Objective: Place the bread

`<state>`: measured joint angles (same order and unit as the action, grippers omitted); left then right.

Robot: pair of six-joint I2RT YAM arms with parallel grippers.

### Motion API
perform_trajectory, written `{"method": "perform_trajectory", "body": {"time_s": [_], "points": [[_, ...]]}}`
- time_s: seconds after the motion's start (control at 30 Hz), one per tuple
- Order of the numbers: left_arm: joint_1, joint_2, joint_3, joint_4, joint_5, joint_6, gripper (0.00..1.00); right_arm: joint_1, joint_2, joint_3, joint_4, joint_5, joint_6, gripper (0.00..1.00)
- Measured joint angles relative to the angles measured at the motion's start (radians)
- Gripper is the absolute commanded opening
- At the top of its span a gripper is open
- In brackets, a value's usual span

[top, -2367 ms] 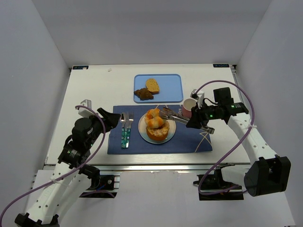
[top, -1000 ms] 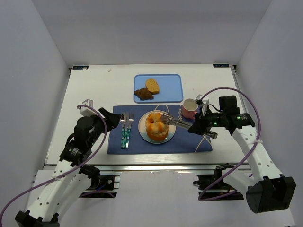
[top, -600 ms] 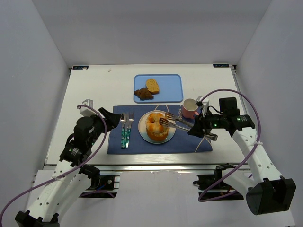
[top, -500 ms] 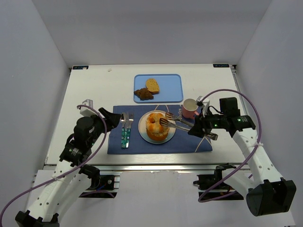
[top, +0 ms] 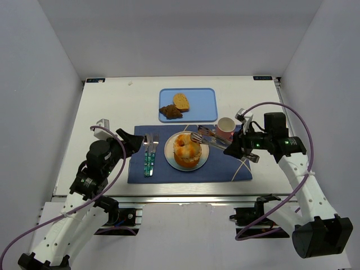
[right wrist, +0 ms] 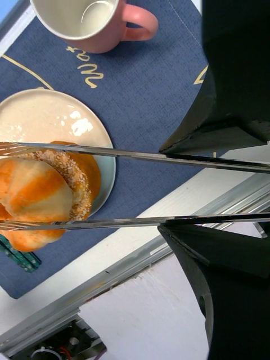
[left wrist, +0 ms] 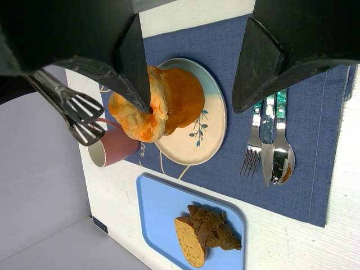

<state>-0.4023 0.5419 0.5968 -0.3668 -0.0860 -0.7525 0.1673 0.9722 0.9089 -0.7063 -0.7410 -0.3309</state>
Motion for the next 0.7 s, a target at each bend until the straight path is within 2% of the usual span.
{"method": "perform_trajectory", "body": {"time_s": [0.2,0.53,0.7], "points": [[0.000,0.000,-0.001,0.001,0.000,0.000,0.70,-0.003,0.051,0.049,0.081,0.000,0.115,0.53],[0.000,-0.006,-0.002,0.000,0.000,0.000,0.70,-0.004,0.387,0.195,0.279,0.024,0.342,0.50],[0.000,-0.013,-0.002,0.001,-0.001,-0.001,0.70,-0.040,0.454,0.261,0.328,0.045,0.415,0.44]]}}
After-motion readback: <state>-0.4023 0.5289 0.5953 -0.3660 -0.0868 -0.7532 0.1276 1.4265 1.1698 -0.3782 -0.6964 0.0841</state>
